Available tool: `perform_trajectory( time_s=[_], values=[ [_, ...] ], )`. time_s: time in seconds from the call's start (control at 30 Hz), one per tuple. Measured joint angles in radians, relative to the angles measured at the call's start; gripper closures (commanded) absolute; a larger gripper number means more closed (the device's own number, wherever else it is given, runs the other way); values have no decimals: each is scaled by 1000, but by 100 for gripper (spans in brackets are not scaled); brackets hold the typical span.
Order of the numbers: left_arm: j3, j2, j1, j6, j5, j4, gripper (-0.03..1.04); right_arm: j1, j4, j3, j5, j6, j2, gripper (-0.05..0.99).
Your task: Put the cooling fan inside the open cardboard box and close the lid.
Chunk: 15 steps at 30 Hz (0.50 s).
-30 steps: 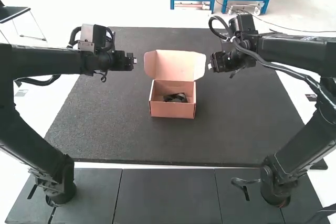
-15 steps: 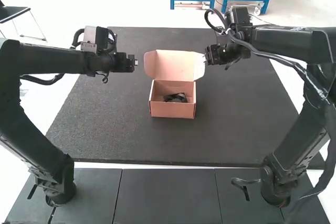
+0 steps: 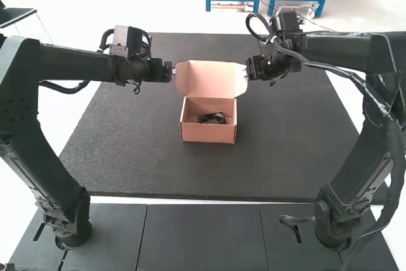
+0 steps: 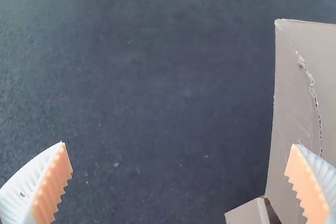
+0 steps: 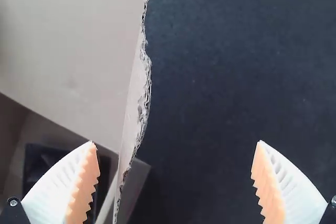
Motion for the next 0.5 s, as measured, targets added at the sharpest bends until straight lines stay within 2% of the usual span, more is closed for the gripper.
perform_trajectory(
  time_s=[0.13, 0.5],
  values=[
    [9, 15, -16, 0, 0, -1, 5, 0, 0, 0, -9, 5, 0, 28],
    [11, 16, -16, 0, -3, 0, 5, 0, 3, 53, -21, 8, 15, 28]
  ],
)
